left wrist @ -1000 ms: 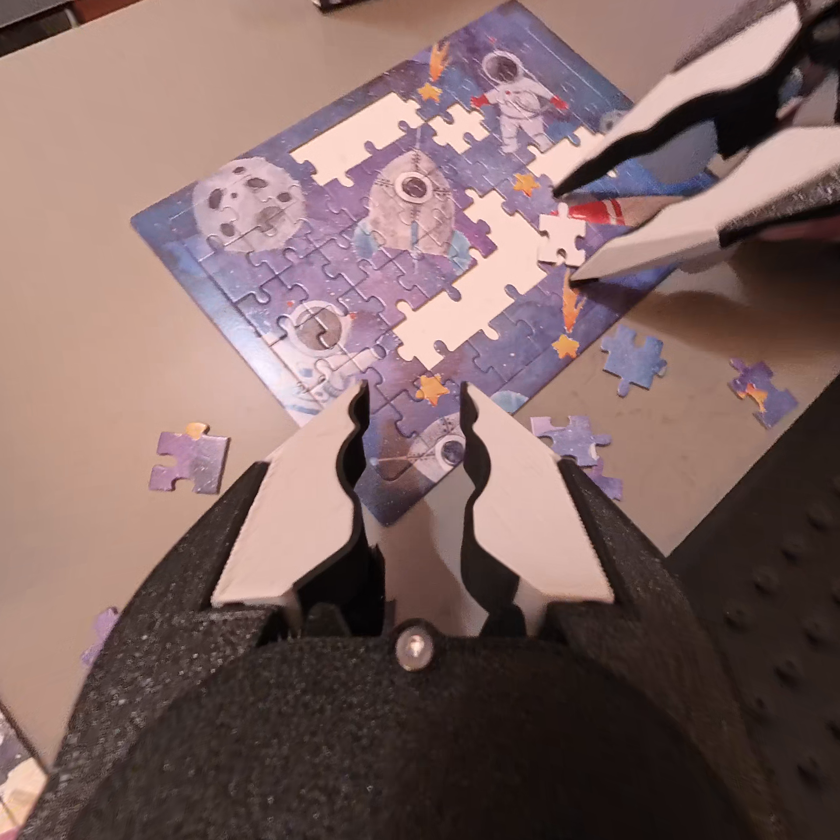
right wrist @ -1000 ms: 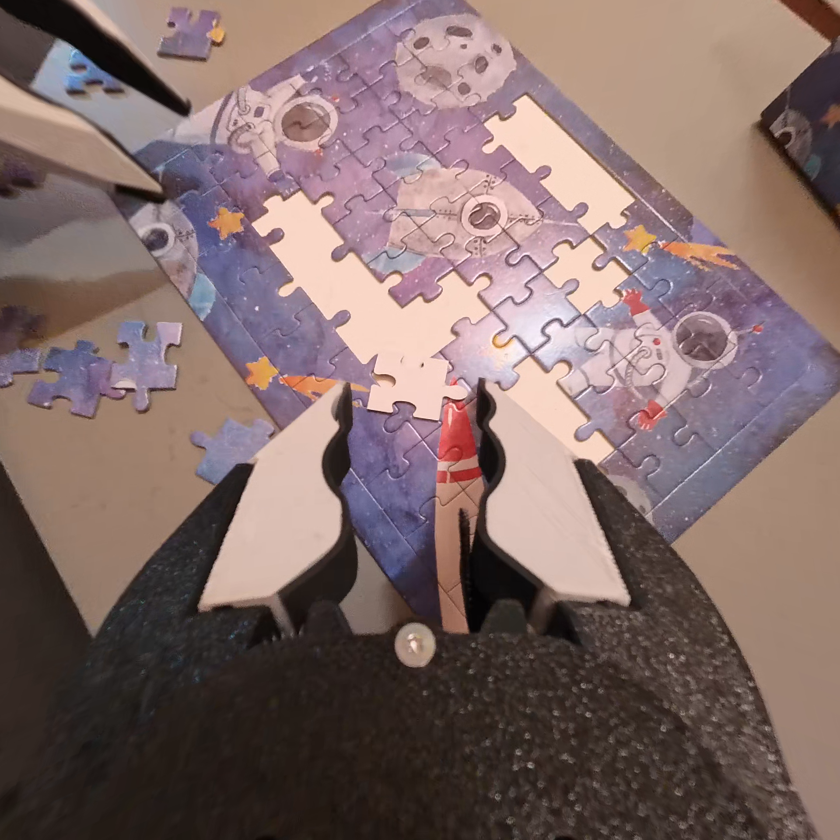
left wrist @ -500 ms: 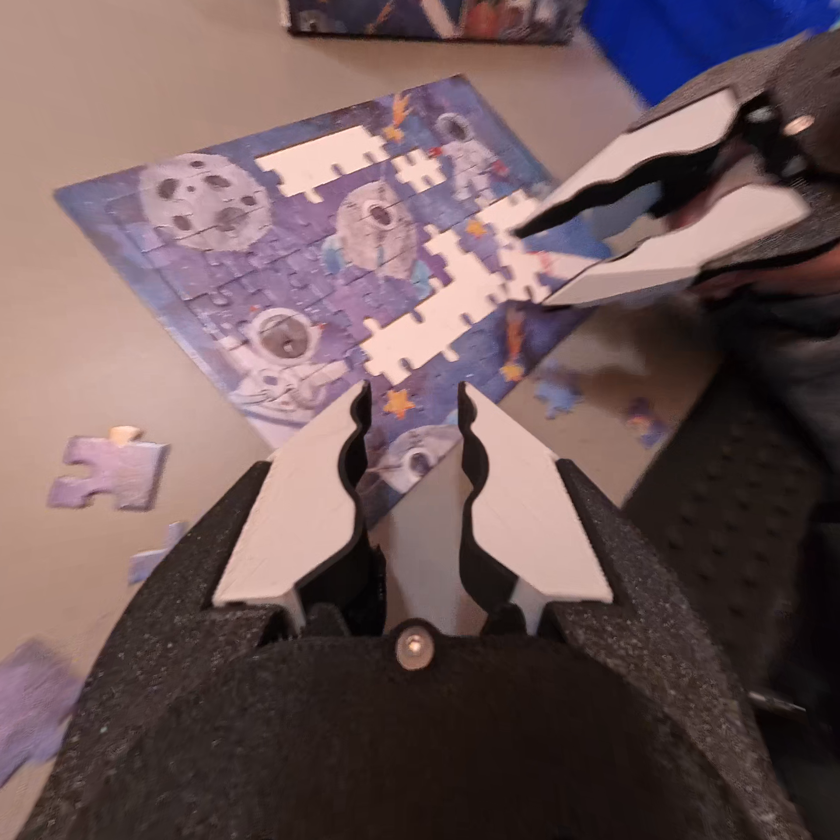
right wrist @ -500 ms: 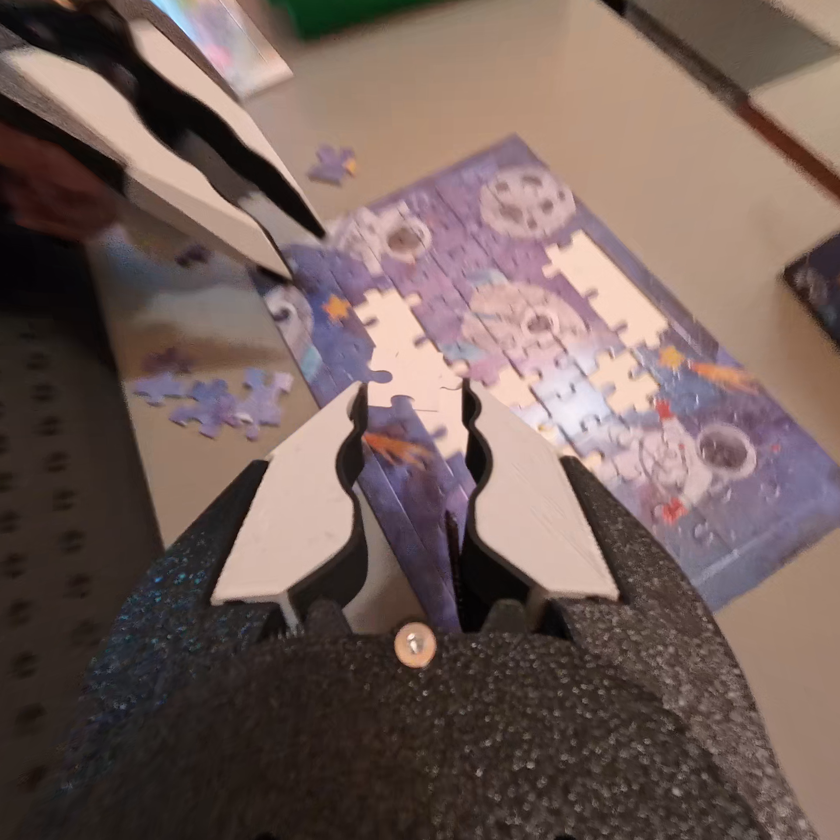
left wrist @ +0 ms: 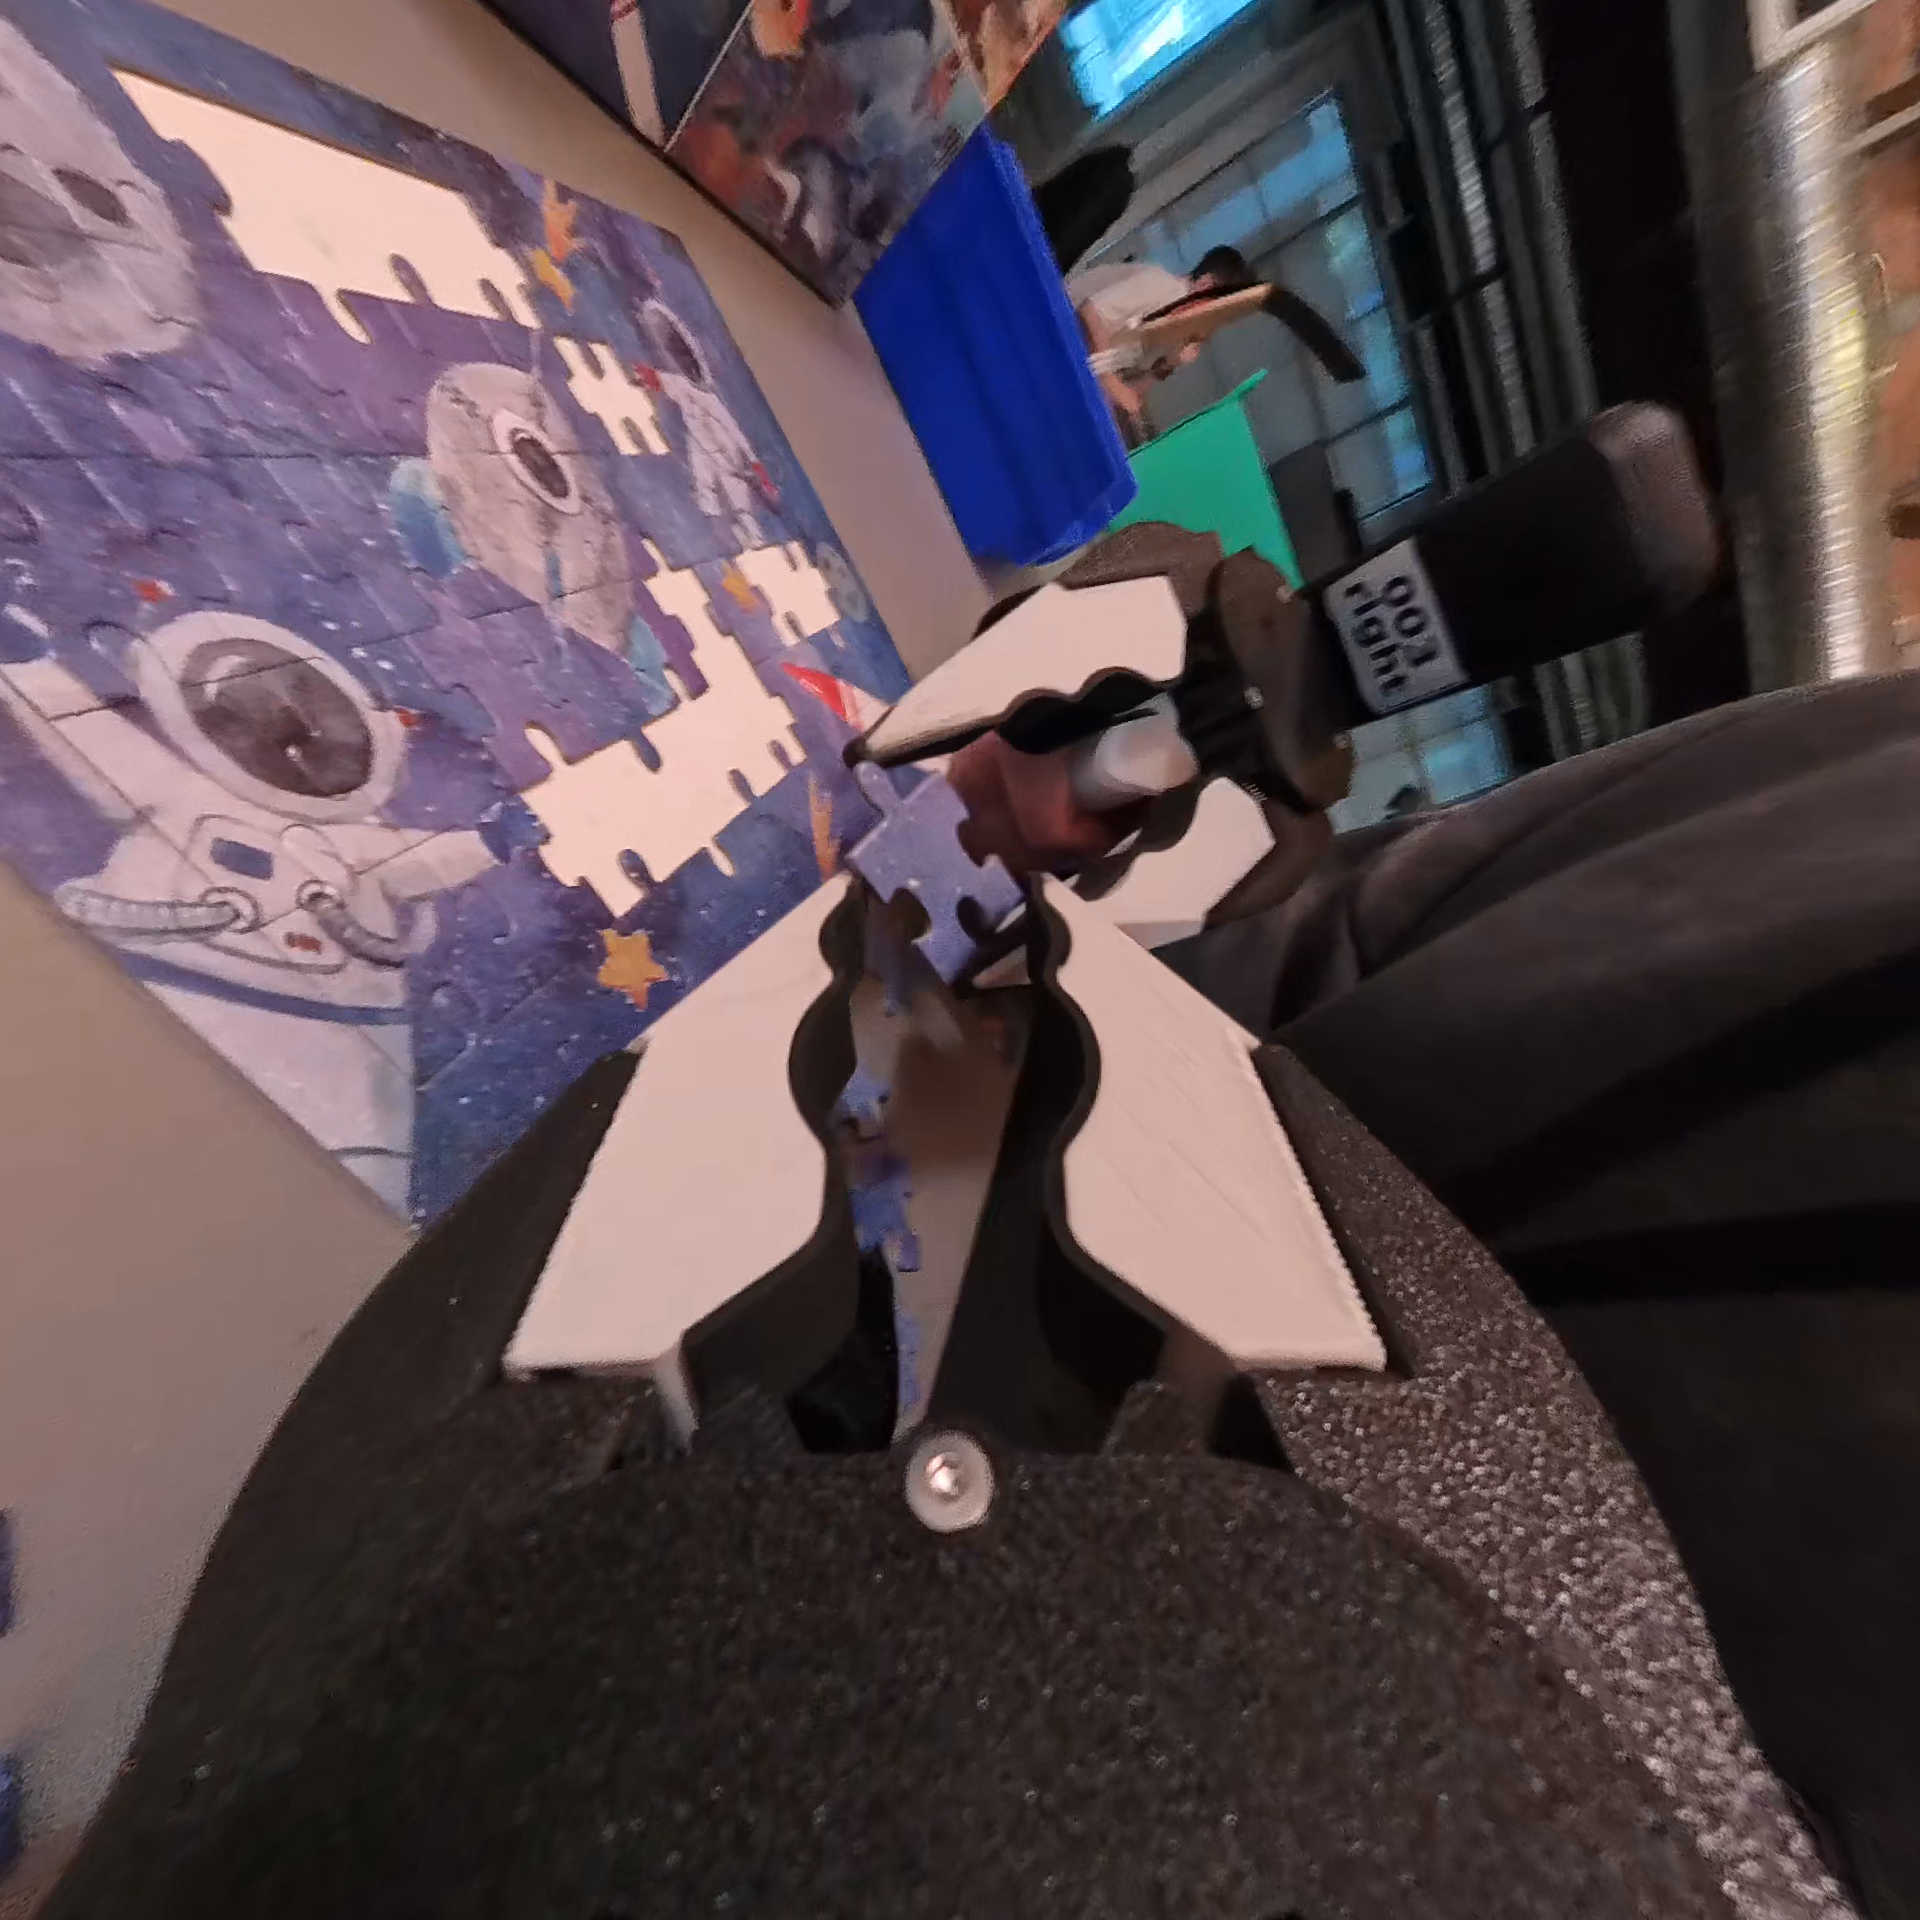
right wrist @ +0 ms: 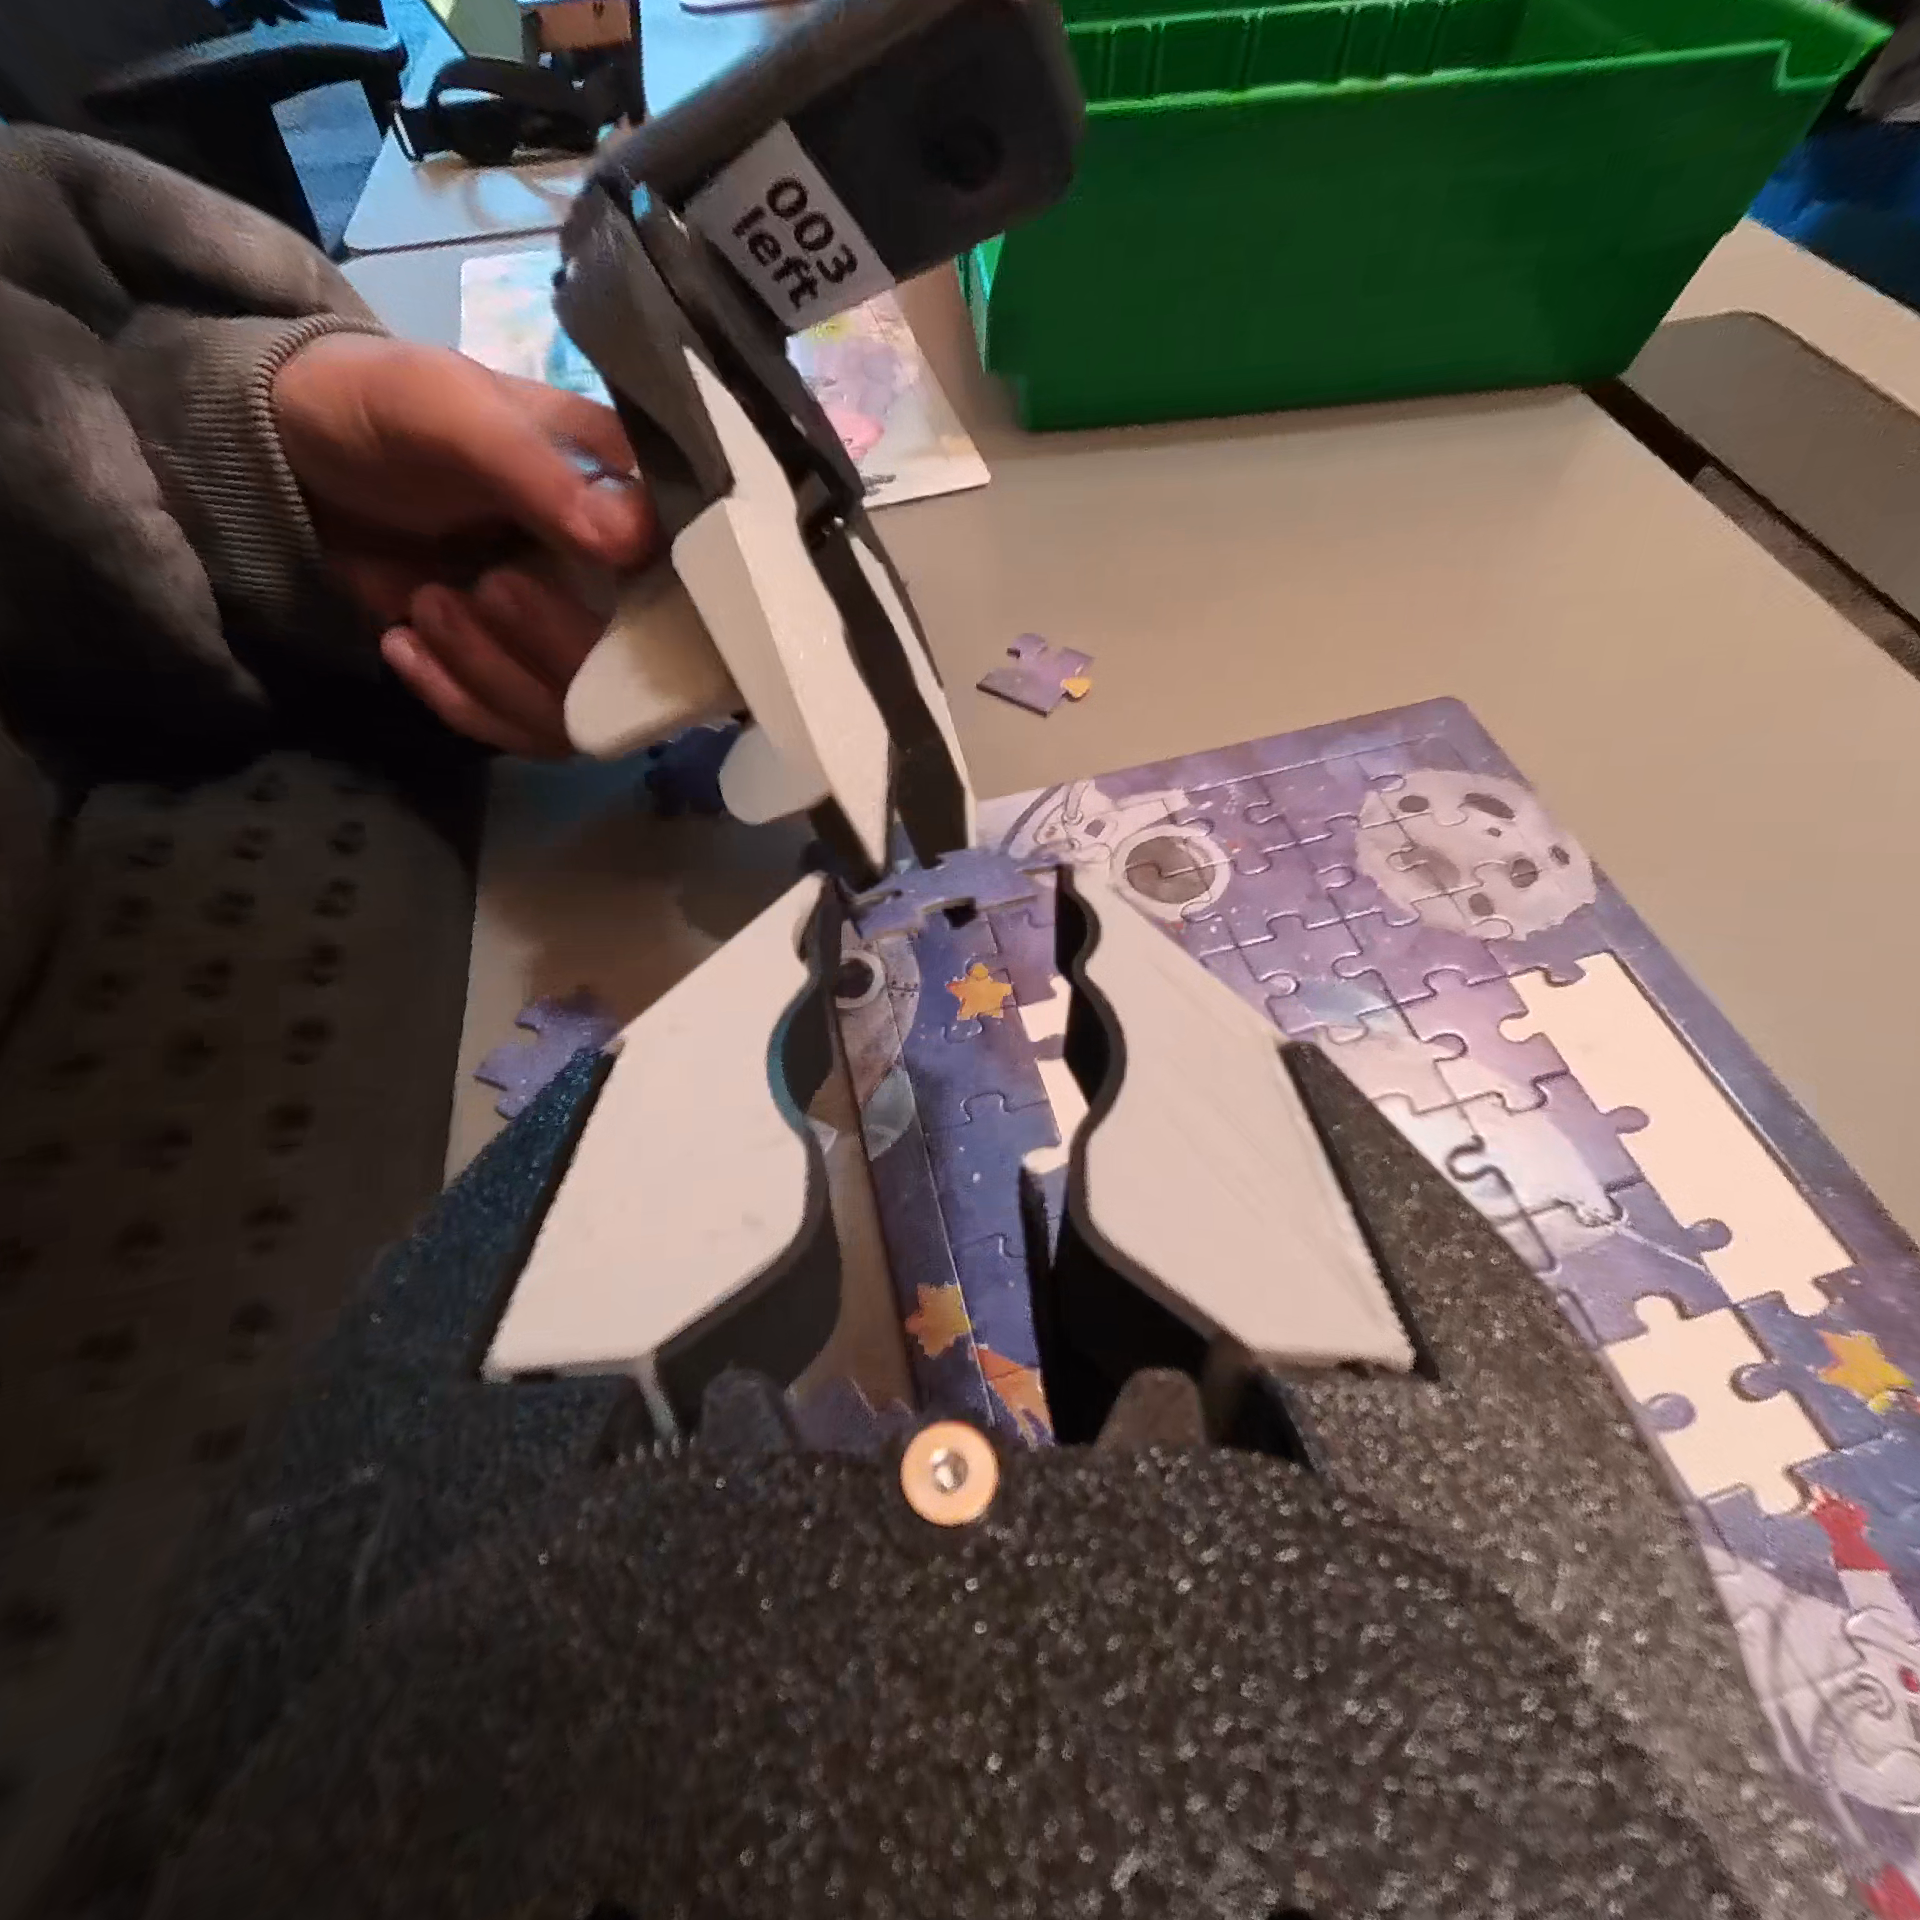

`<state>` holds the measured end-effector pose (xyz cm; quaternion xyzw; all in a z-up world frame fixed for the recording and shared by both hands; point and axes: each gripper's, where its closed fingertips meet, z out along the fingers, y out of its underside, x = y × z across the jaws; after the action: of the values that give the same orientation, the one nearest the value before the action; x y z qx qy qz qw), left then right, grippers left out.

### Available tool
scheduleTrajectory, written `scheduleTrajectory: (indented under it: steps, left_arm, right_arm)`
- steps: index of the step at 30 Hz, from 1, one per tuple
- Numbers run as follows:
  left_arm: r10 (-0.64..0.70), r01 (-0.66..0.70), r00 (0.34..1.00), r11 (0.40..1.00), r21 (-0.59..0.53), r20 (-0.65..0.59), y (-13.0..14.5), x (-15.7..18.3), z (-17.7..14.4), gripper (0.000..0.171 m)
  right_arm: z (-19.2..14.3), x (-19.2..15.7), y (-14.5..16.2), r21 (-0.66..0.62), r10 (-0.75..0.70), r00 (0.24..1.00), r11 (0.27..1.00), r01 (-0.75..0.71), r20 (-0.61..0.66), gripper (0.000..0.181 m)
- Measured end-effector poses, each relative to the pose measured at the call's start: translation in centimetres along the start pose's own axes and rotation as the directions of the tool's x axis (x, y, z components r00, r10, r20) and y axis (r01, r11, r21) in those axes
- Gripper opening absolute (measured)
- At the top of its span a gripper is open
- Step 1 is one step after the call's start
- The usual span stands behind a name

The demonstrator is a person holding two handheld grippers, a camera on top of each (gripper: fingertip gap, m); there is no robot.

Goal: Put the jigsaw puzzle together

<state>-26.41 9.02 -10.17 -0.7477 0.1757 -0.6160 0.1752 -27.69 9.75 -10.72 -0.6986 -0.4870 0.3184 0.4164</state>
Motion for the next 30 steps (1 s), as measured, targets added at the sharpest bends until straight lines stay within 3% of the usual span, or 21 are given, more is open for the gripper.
scheduleTrajectory:
  steps: [3,5,7,16,24,30]
  left_arm:
    - [0.073,-0.067,0.992,0.996,-0.06,0.107,0.7,-1.4,0.6,0.026]
    - [0.12,-0.108,0.978,0.991,-0.078,0.169,0.7,-2.1,0.7,0.014]
    - [0.129,-0.117,0.976,0.99,-0.078,0.175,0.6,-2.1,0.7,0.002]
    - [0.08,-0.063,0.965,0.995,-0.072,0.249,0.7,-3.9,0.2,0.002]
    - [-0.077,0.067,0.977,0.996,0.055,0.198,-0.9,-4.3,-1.1,0.001]
    - [-0.102,0.079,0.933,0.994,0.08,0.346,-2.5,-6.5,-0.7,0.001]
  right_arm:
    - [0.2,0.2,1.2,-0.05,0.009,1.0,0.999,-0.01,-0.002,0.041]
    - [0.3,0.3,1.8,-0.074,-0.002,1.0,0.997,0.001,-0.014,0.041]
    - [0.2,0.7,2.3,-0.092,-0.033,0.998,0.995,0.029,-0.046,0.024]
    - [0.6,0.8,4.0,-0.161,0.012,0.999,0.987,-0.019,-0.042,0.024]
    - [0.5,1.6,3.2,-0.124,0.037,0.996,0.991,-0.046,-0.076,0.028]
    - [-0.2,3.2,3.7,-0.144,0.021,0.987,0.989,-0.045,-0.158,0.027]
